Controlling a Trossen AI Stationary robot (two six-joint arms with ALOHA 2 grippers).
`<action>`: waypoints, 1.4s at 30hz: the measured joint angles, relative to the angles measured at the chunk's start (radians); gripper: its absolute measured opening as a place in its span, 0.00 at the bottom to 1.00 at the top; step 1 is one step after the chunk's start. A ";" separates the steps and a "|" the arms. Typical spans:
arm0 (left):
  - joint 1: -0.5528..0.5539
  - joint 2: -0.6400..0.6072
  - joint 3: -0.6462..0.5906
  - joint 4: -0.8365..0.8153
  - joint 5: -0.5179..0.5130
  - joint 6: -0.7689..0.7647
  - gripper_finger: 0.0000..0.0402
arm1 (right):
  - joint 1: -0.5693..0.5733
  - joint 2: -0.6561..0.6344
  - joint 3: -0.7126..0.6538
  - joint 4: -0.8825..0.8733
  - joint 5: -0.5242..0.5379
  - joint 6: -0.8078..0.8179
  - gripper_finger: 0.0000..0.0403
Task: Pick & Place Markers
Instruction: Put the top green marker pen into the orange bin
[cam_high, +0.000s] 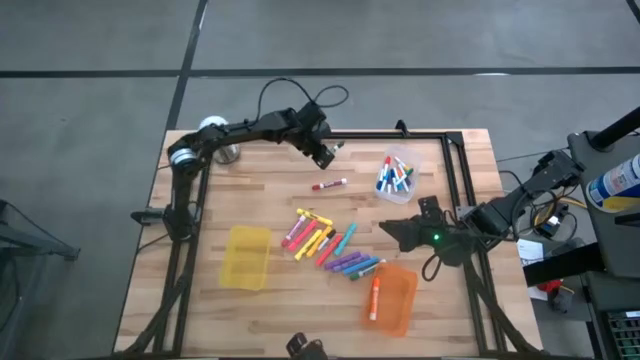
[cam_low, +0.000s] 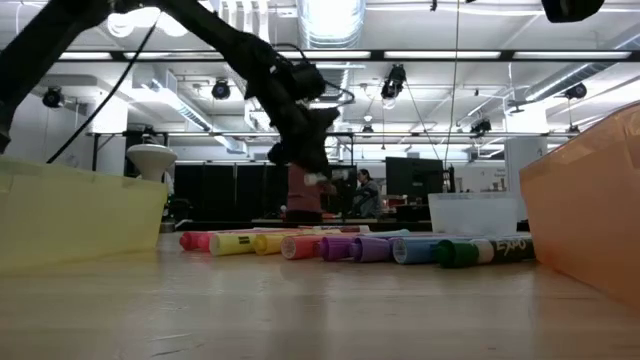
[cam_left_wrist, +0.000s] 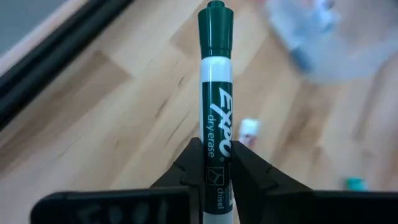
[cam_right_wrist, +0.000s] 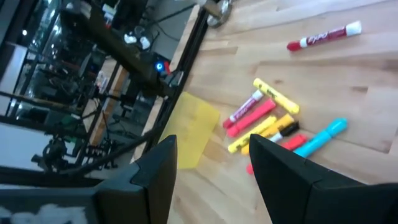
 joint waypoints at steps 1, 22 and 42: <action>0.000 -0.016 0.000 -0.002 0.014 -0.017 0.11 | -0.005 -0.001 0.000 0.002 0.001 -0.001 0.48; -0.085 -0.204 0.001 0.033 0.332 -0.314 0.11 | -0.200 -0.007 0.000 0.010 0.001 0.048 0.48; -0.279 -0.207 0.001 0.297 0.399 -0.548 0.11 | -0.395 -0.004 0.000 0.116 -0.121 -0.095 0.48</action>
